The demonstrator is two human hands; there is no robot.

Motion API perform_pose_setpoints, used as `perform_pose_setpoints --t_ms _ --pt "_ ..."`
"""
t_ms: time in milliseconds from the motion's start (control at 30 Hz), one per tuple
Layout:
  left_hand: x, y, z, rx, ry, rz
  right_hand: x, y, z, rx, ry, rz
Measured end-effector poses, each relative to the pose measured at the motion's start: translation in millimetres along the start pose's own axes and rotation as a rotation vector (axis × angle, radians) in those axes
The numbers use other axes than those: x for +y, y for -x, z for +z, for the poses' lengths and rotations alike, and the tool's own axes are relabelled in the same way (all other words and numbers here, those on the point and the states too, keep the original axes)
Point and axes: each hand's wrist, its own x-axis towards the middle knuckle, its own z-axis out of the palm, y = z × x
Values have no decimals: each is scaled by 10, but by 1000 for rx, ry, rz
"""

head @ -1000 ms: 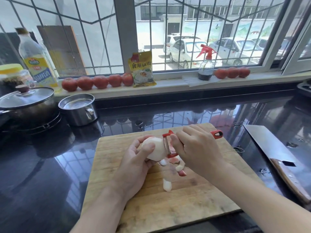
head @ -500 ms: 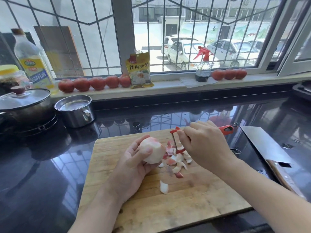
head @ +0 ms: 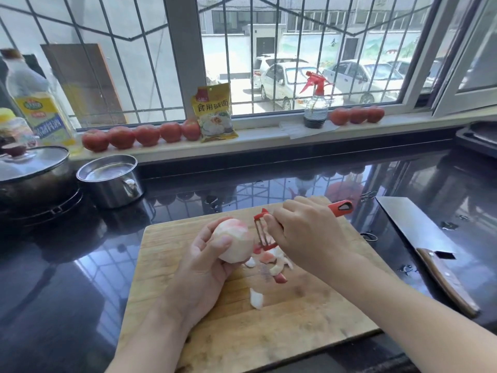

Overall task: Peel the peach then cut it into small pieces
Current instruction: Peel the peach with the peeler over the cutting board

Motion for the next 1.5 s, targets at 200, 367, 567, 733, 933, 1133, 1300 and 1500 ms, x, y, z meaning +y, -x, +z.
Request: perform_pose_setpoints --t_ms 200,367,567,733,933,1133,1300,1500 --pt "10 -38 -45 -10 38 -42 246 103 18 -112 181 78" --pt "-1 -39 -86 -39 156 -81 167 57 -54 -176 258 41" --pt "1 -15 -77 -3 263 -80 -22 63 -77 -15 -15 156" --pt "39 -16 -50 -75 245 -98 -389 77 -115 72 -138 27" --pt "27 -10 -7 -77 93 -61 -371 22 10 86 -153 -14" --pt "2 7 -6 -15 71 -48 36 -29 89 -6 36 26" --pt "1 -20 9 59 127 -43 416 -17 62 -17 186 120" --pt "-32 -4 59 90 8 -1 184 61 -77 99 -117 129"
